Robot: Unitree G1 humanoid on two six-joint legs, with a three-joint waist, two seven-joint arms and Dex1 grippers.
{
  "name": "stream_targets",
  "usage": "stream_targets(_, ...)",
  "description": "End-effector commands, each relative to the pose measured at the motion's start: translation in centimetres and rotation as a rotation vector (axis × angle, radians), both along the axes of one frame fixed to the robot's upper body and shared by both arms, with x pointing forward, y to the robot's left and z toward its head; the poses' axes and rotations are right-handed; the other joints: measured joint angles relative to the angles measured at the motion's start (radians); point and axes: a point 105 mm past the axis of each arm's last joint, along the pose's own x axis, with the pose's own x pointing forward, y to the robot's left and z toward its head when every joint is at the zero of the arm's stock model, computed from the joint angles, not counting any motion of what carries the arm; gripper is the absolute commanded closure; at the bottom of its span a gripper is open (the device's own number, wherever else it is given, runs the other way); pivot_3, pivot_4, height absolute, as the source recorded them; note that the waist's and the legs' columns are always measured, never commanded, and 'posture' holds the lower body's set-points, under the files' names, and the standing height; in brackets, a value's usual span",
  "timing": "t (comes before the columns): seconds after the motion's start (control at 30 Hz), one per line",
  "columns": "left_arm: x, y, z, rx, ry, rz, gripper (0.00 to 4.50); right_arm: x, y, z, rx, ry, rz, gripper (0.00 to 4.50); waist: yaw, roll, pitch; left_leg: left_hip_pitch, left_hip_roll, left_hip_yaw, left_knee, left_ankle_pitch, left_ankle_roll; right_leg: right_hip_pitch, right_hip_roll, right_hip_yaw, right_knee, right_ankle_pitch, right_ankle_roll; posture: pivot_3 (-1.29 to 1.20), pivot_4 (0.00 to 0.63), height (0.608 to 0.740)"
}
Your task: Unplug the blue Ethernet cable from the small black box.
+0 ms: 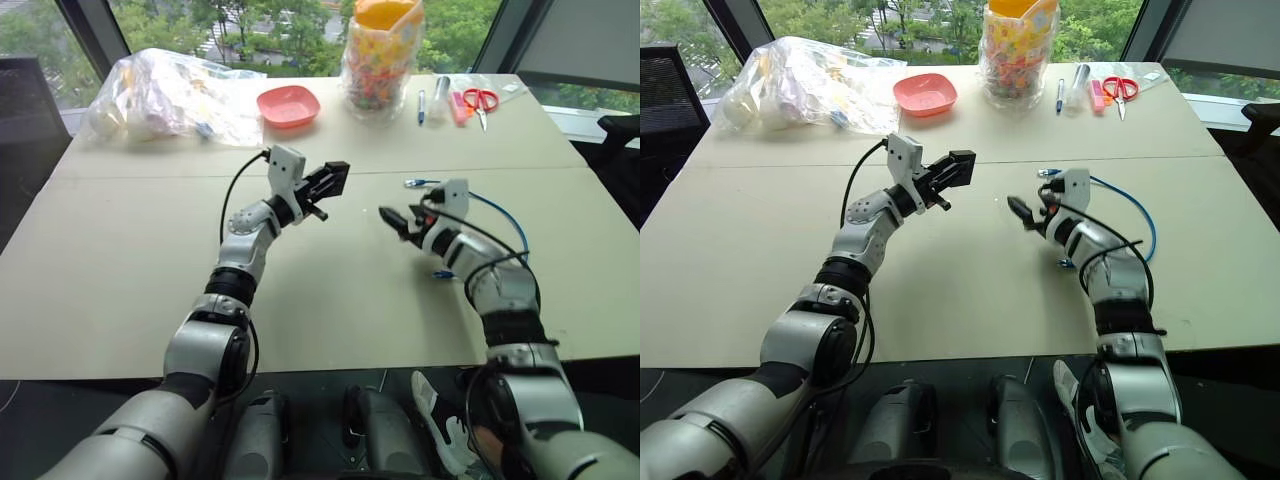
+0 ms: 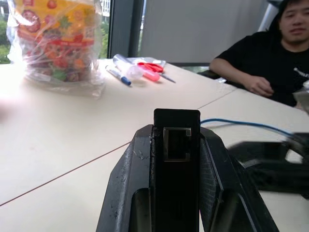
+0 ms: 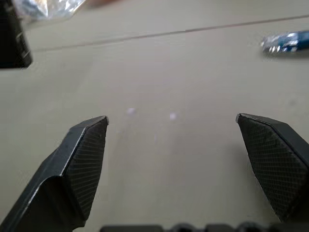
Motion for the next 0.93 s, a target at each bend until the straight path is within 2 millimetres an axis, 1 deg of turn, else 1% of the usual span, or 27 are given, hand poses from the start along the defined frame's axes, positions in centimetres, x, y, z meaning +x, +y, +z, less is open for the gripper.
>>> stream_targets(0.03, 0.3, -1.4, 0.3, 0.029, -0.033, 0.007, 3.99, -1.7, 0.9, 4.0, 0.000, -0.136, 0.015, 0.08, -0.002, 0.000, 0.000, 0.000, 0.000, 0.000, 0.000, 0.000, 0.000, 0.000, -0.001, 0.000, 0.000, 0.000, 0.000, 0.00, 0.150, 0.740)
stream_targets(0.17, 0.4, -1.9, -1.4, 0.076, 0.013, 0.030, 3.99, -2.6, 0.6, 4.7, 0.012, -0.159, -0.036, 0.08, -0.003, 0.000, 0.000, 0.001, 0.000, 0.000, 0.000, 0.000, 0.000, 0.000, -0.001, -0.001, 0.000, 0.000, 0.000, 0.00, 0.150, 0.740)
stream_targets(0.23, 0.4, -2.0, -2.1, 0.101, 0.030, 0.030, 2.93, -2.9, 0.2, 5.1, 0.013, -0.175, -0.060, 0.00, -0.002, 0.000, 0.000, 0.001, 0.000, -0.001, 0.000, 0.000, 0.000, 0.001, 0.000, -0.001, 0.000, 0.000, 0.000, 0.00, 0.150, 0.740)
stream_targets(0.27, 0.3, -2.1, -2.3, 0.106, 0.034, 0.029, 2.61, -3.0, 0.1, 5.2, 0.012, -0.182, -0.068, 0.00, -0.002, 0.000, 0.000, 0.001, 0.001, -0.001, 0.000, 0.000, 0.000, 0.000, 0.000, -0.001, 0.000, 0.000, 0.000, 0.00, 0.150, 0.740)
stream_targets(0.3, 0.3, -2.0, -2.3, 0.106, 0.034, 0.028, 2.10, -3.1, -0.1, 5.4, 0.010, -0.188, -0.076, 0.00, -0.002, 0.000, 0.000, 0.001, 0.001, -0.001, 0.000, 0.000, 0.000, 0.000, 0.000, -0.001, 0.000, 0.000, 0.000, 0.00, 0.150, 0.740)
stream_targets(0.37, 0.4, -1.8, -2.1, 0.104, 0.028, 0.032, 1.30, -3.3, -0.5, 5.6, 0.010, -0.196, -0.087, 0.00, -0.002, 0.000, 0.000, 0.000, 0.001, -0.001, 0.000, 0.000, 0.000, 0.000, -0.001, -0.001, -0.001, 0.000, 0.000, 0.00, 0.150, 0.740)
stream_targets(0.4, 0.5, -1.4, -1.9, 0.104, 0.021, 0.035, 0.84, -3.4, -0.7, 5.7, 0.007, -0.200, -0.091, 0.00, -0.002, 0.000, 0.000, 0.000, 0.001, -0.001, 0.000, 0.000, 0.000, 0.000, -0.001, -0.001, -0.001, 0.000, 0.000, 0.00, 0.150, 0.740)
stream_targets(0.47, 0.7, -0.7, -1.6, 0.114, 0.013, 0.045, 0.09, -3.6, -0.9, 5.7, -0.007, -0.206, -0.091, 0.00, -0.002, 0.000, 0.000, 0.000, 0.001, -0.001, 0.000, 0.000, 0.000, 0.000, -0.002, -0.001, -0.001, 0.000, 0.000, 0.00, 0.150, 0.740)
stream_targets(0.5, 0.9, -0.1, -1.3, 0.116, 0.017, 0.044, 0.03, -3.8, -1.1, 5.8, -0.024, -0.210, -0.087, 0.00, -0.003, 0.000, 0.000, 0.000, 0.001, -0.001, 0.000, 0.000, 0.000, 0.000, -0.002, -0.001, -0.001, 0.000, 0.000, 0.00, 0.150, 0.740)
stream_targets(0.53, 0.7, 1.0, -0.7, 0.116, 0.012, 0.003, 0.03, -4.3, -1.2, 5.8, -0.041, -0.216, -0.066, 0.00, -0.003, 0.000, 0.000, 0.000, 0.001, -0.001, 0.000, 0.000, 0.000, 0.000, -0.002, -0.001, -0.001, 0.000, 0.000, 0.00, 0.150, 0.740)
stream_targets(0.57, 0.2, 2.7, 0.2, 0.095, 0.018, -0.037, 0.03, -5.0, -1.3, 5.8, -0.062, -0.220, -0.034, 0.00, -0.005, 0.000, 0.000, 0.000, 0.001, -0.001, 0.000, 0.000, 0.000, 0.000, -0.001, -0.001, -0.001, 0.000, 0.000, 0.00, 0.150, 0.740)
stream_targets(0.6, -0.4, 3.6, 0.9, 0.080, 0.023, -0.073, 0.03, -5.5, -1.3, 5.8, -0.075, -0.221, -0.010, 0.00, -0.010, 0.000, 0.000, 0.000, 0.001, -0.001, -0.001, 0.000, 0.000, 0.000, -0.001, -0.001, -0.001, 0.000, 0.000, 0.00, 0.150, 0.740)
stream_targets(0.67, -1.7, 4.8, 1.6, 0.065, 0.046, -0.109, 0.03, -6.3, -1.4, 5.8, -0.086, -0.219, 0.022, 0.00, -0.013, 0.000, 0.000, 0.001, 0.003, -0.001, -0.002, 0.000, 0.000, 0.000, 0.000, -0.001, -0.001, -0.001, -0.001, 0.00, 0.150, 0.740)
stream_targets(0.73, -4.0, 7.5, 1.6, 0.085, 0.083, -0.096, 0.03, -7.3, -1.5, 5.6, -0.087, -0.218, 0.057, 0.00, -0.009, 0.001, 0.000, 0.001, 0.004, -0.001, -0.002, -0.001, 0.000, 0.000, 0.001, 0.000, 0.000, -0.001, -0.001, 0.00, 0.150, 0.740)
stream_targets(0.77, -5.2, 8.5, 1.4, 0.100, 0.105, -0.089, 0.03, -7.7, -1.5, 5.6, -0.081, -0.219, 0.068, 0.00, -0.008, 0.001, 0.000, 0.002, 0.005, -0.001, -0.002, -0.001, 0.000, 0.000, 0.002, 0.000, 0.000, -0.001, -0.001, 0.00, 0.150, 0.740)
stream_targets(0.83, -7.1, 9.6, 1.1, 0.122, 0.136, -0.071, 0.03, -8.2, -1.5, 5.6, -0.068, -0.221, 0.086, 0.00, -0.003, 0.001, 0.000, 0.002, 0.006, -0.001, -0.002, -0.001, 0.000, 0.001, 0.002, 0.000, 0.000, -0.002, -0.002, 0.00, 0.150, 0.740)
stream_targets(0.9, -8.6, 10.7, 0.6, 0.110, 0.178, -0.039, 0.03, -8.8, -1.1, 5.3, -0.060, -0.212, 0.120, 0.00, 0.000, 0.001, 0.000, 0.002, 0.006, -0.001, -0.001, -0.001, 0.000, 0.001, 0.002, 0.000, 0.000, -0.002, -0.002, 0.00, 0.150, 0.740)
stream_targets(0.93, -9.2, 11.0, 0.4, 0.101, 0.195, -0.029, 0.03, -9.0, -0.9, 5.1, -0.058, -0.206, 0.133, 0.00, 0.000, 0.001, 0.000, 0.003, 0.006, -0.002, 0.000, -0.001, 0.000, 0.002, 0.002, 0.000, -0.001, -0.004, -0.005, 0.00, 0.150, 0.740)
